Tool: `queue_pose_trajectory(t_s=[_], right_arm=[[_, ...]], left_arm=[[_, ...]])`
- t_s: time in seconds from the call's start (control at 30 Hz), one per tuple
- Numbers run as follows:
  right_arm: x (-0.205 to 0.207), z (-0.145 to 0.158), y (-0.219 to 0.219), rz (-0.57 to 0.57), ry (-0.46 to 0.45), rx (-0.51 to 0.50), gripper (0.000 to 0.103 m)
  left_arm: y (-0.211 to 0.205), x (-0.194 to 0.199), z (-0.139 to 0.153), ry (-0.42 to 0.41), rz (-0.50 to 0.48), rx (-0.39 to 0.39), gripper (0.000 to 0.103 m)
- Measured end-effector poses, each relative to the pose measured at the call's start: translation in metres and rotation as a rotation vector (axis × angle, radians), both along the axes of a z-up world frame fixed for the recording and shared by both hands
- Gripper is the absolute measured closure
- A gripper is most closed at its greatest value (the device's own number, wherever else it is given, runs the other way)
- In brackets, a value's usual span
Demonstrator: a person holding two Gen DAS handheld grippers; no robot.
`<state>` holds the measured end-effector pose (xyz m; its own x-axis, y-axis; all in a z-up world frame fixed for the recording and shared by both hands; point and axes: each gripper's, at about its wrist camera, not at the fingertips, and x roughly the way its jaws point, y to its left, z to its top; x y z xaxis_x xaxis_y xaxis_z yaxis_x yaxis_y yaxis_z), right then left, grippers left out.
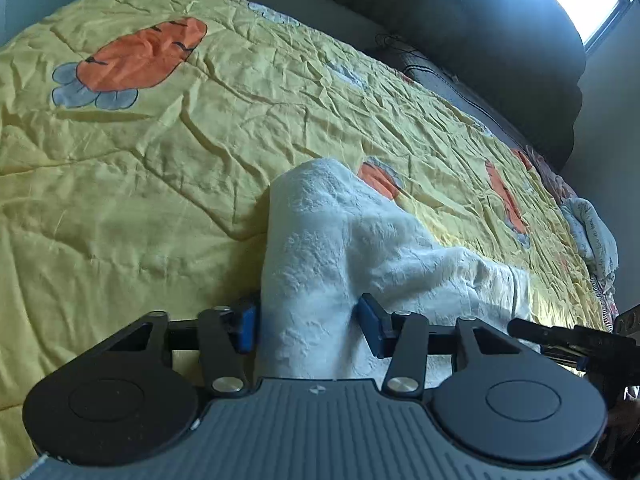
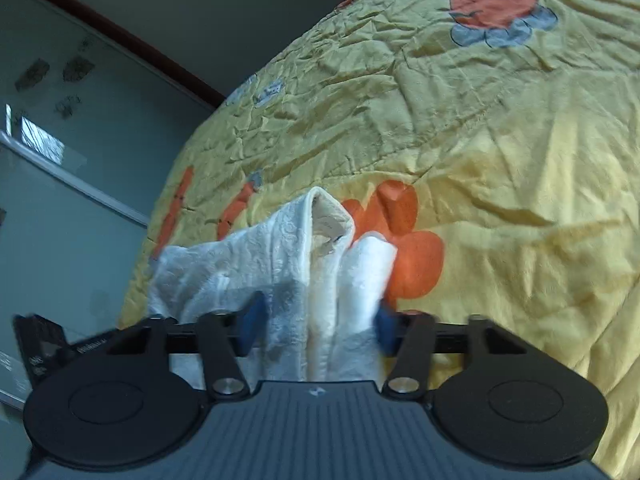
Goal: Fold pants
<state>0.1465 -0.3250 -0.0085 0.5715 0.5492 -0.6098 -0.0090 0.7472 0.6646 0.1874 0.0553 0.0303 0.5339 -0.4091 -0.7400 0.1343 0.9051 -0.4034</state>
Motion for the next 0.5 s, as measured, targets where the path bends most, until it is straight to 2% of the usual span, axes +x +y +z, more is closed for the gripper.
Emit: queue_pose_trajectory(t_s=[0.07, 0.1, 0.13, 0.2, 0.3, 0.37, 0.4, 0.43, 0.47, 0.5], right_arm=[[0.003, 0.01, 0.005, 0.035, -0.038, -0.052, 0.074], [0.004, 0.019, 0.007, 0.052, -0.072, -0.077, 0.079], [0.004, 0.028, 0.009, 0.071, -0.11, -0.095, 0.087], [0.005, 0.039, 0.009, 0.087, -0.174, -0.111, 0.087], [0.013, 0.019, 0.007, 0.074, -0.125, -0.113, 0.087], [0.01, 0.009, 0.004, 0.037, -0.123, -0.07, 0.084], [0.008, 0.009, 0.001, 0.013, -0.111, -0.044, 0.079], [0.007, 0.01, -0.002, -0.008, -0.083, -0.031, 0.072], [0.004, 0.013, -0.007, -0.041, -0.052, -0.025, 0.068], [-0.004, 0.019, -0.012, -0.081, -0.062, -0.019, 0.065]], left_arm=[[-0.007, -0.004, 0.005, -0.037, 0.001, 0.036, 0.077], [-0.011, -0.011, 0.011, -0.081, -0.001, 0.063, 0.082], [-0.017, -0.019, 0.017, -0.126, -0.005, 0.097, 0.084], [-0.022, -0.029, 0.023, -0.186, 0.002, 0.124, 0.086], [-0.024, -0.025, 0.011, -0.178, -0.004, 0.152, 0.086], [-0.023, -0.024, 0.006, -0.178, -0.011, 0.152, 0.084], [-0.022, -0.025, 0.008, -0.177, -0.011, 0.148, 0.08], [-0.019, -0.026, 0.012, -0.175, -0.008, 0.142, 0.064], [-0.016, -0.029, 0.017, -0.174, 0.004, 0.143, 0.065], [-0.011, -0.036, 0.024, -0.186, 0.02, 0.143, 0.065]])
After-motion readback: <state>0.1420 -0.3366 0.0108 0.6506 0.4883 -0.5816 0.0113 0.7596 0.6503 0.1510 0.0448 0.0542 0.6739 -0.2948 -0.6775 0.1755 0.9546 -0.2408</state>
